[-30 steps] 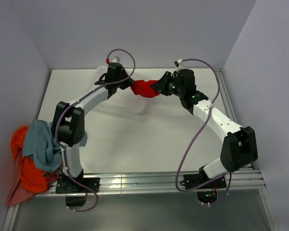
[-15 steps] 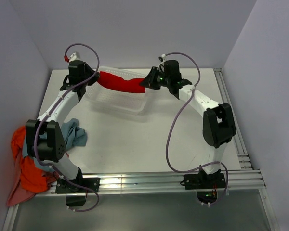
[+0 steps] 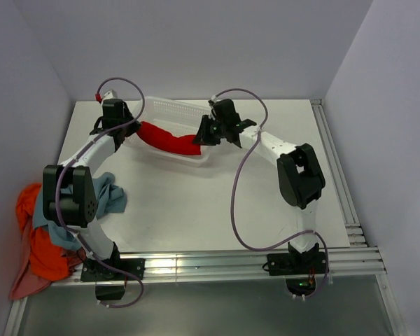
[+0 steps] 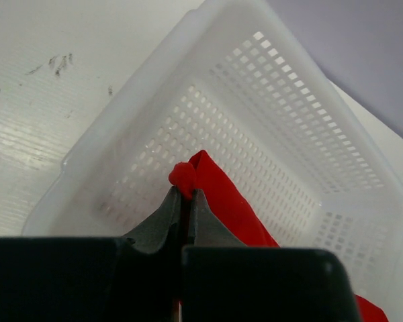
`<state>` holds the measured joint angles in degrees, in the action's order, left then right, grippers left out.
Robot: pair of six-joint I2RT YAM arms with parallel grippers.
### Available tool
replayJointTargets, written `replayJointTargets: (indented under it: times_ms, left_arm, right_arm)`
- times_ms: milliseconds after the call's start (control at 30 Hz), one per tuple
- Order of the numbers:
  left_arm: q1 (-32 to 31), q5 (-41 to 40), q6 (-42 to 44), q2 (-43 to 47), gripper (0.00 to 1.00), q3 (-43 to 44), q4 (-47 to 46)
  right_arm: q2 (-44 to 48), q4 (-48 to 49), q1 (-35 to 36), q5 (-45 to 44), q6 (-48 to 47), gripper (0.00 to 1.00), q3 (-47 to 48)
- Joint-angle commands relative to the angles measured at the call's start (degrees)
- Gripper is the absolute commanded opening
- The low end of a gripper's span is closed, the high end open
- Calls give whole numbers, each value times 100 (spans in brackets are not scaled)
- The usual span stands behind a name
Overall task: Roll the t-shirts
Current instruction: Place the rolled tshirt into the container
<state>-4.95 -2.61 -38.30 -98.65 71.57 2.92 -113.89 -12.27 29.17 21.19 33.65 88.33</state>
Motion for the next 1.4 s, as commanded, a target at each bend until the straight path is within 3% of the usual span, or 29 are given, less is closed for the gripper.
replayJointTargets:
  times_ms: [0, 267, 700, 867, 967, 1100, 1200, 1367]
  left_arm:
    - [64, -310, 209, -75, 0, 251, -11]
    - [73, -416, 368, -629, 0, 604, 438]
    - [73, -741, 499, -840, 0, 770, 666]
    - [73, -697, 473, -805, 5, 762, 622]
    - [73, -697, 473, -779, 15, 815, 666]
    - [64, -793, 464, -638, 43, 710, 597]
    - [64, -829, 508, -533, 49, 683, 605]
    - [56, -829, 614, -401, 50, 735, 648]
  right_arm:
    - [-37, -302, 264, -440, -385, 0, 474]
    - [-266, -926, 651, -1265, -710, 0, 800]
    - [-626, -1286, 792, -1433, -816, 0, 905]
    - [-477, -1172, 801, -1355, -860, 14, 694]
    - [-371, -1189, 810, -1424, -869, 22, 667]
    - [-222, -1242, 819, -1521, -904, 25, 685]
    - [-125, -1295, 818, -1521, -913, 30, 712]
    - [33, -1260, 871, -1548, -922, 38, 615]
